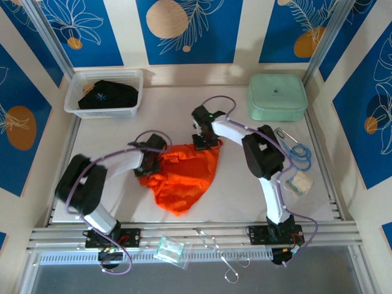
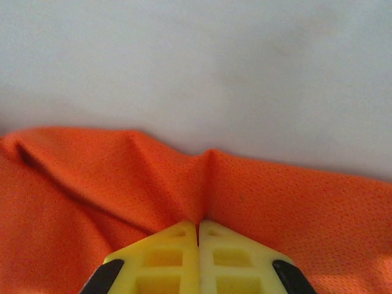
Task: Fold and stack the t-shirts
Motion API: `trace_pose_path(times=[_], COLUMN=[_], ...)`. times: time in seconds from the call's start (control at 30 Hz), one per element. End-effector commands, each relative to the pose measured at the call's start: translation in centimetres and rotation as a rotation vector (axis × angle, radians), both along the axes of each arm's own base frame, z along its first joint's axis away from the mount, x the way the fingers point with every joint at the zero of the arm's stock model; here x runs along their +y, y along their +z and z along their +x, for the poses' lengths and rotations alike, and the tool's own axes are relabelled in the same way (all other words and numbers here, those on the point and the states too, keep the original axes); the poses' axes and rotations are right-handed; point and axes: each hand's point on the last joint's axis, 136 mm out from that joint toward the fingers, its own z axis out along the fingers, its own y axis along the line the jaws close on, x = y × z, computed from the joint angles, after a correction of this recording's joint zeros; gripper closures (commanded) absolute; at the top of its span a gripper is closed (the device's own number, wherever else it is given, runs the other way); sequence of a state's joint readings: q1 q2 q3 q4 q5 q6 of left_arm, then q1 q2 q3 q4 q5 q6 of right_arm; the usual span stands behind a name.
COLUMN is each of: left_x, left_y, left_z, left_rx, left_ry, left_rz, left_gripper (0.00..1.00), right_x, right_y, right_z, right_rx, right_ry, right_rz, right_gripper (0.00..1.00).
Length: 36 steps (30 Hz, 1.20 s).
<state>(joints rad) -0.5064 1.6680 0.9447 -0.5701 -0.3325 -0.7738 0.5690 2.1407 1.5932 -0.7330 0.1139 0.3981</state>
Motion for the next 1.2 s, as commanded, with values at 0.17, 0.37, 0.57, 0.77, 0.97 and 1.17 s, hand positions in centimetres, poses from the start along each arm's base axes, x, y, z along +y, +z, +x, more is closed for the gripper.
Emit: trace_pose_path(times=[0.17,0.37,0.57,0.77,0.97,1.17], left_x=[-8.2,-13.4,-12.2,-8.7,-9.4,-12.7], left_y=[3.2,8.5,16.7,17.7,11.7,5.7], left_z=[16.1,20.9,18.5,10.8,3.3,-2.1], left_rx=[-0.198,-0.338,-0.475,-0.391,-0.235,-0.096], left_ry=[-0.280,-0.384,-0.407,-0.357,-0.322,-0.300], left_rz=[-0.056,-0.183,-0.165,-0.133,-0.243,-0.312], left_gripper=[0.44,0.11,0.00,0.00,0.01,0.04], right_x=[-3.3,-1.4,-2.9,-3.8,-3.4,-3.1], right_y=[-1.1,2.1,8.4,12.3,11.4,7.3], right_z=[-11.4,-14.7,-11.0,-7.0,-2.5,0.6], right_rx=[0.192,0.134,-0.028,-0.128,-0.127,-0.053], right_ry=[-0.200,-0.161,-0.180,-0.167,-0.151,-0.181], right_rz=[0.001,0.011,0.067,0.144,0.215,0.178], right_gripper=[1.00,0.97,0.73,0.54,0.45,0.44])
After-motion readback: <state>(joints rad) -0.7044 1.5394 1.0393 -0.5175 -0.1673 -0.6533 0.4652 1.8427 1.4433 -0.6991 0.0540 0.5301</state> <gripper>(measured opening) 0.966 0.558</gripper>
